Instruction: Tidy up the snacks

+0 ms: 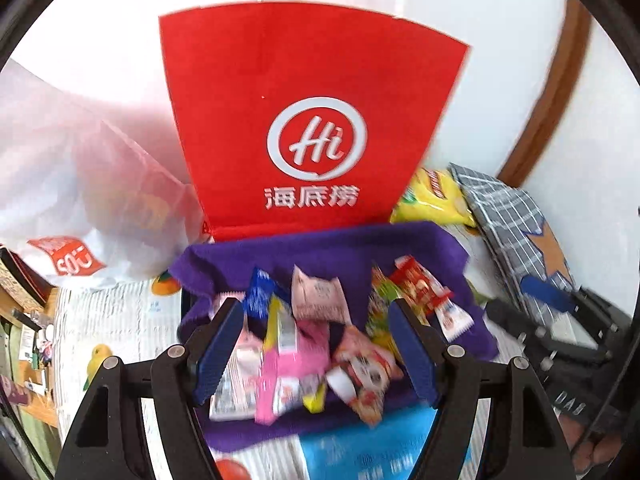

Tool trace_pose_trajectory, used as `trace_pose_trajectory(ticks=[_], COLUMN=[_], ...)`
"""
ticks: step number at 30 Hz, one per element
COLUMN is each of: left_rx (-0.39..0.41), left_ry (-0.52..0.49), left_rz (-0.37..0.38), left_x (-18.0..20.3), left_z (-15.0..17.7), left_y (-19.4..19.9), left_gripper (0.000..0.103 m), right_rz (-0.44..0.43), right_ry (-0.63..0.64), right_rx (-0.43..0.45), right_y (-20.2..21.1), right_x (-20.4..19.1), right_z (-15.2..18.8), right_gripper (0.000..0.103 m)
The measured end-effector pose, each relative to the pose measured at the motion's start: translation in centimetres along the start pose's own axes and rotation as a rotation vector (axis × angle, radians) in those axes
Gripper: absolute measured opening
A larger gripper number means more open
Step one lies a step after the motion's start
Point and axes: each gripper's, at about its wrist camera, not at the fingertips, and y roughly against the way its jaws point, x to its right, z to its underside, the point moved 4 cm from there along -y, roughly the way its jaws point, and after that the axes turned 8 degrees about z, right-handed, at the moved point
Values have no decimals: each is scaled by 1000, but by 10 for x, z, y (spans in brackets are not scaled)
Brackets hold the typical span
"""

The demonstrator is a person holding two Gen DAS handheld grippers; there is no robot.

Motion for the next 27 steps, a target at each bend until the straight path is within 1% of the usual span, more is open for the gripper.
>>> trace_pose_trajectory(ticks=[4,7,9,10,12,14,15,16,17,21,23,27], left_rx=[35,48,66,74,92,131,140,152,163,192,204,227], left_ry=[2,20,13,5,-8,-25,-27,-24,-19,2,4,-11], left_rz=[-4,-2,-8,-21,-45,-72,-80,-91,-94,-80,-78,-83], left_x=[9,18,25,30,39,48,50,54,56,66,72,84], left_z=[24,49,62,70,85,102,107,116,122,147,160,181], left_y=[33,63,80,90,109,131,137,147,154,177,187,203], left_gripper=[73,73,73,73,73,73,76,79,79,84,85,86], right_rz=[18,18,26,26,20,29,39,46,48,40,50,65], right_ry=[-27,-20,-28,-37,-39,-43,-44,-44,-44,-50,-61,-78], right_rx=[33,52,74,86,98,105,116,126,134,184,190,196], right_y=[37,68,89,101,119,137,148,157,163,196,207,224], right_x=[4,3,5,6,6,8,9,9,10,11,12,18], right_z=[11,23,31,36,46,60,69,77,83,115,130,155], right_gripper=[61,62,63,65,65,65,66,73,81,87,94,99])
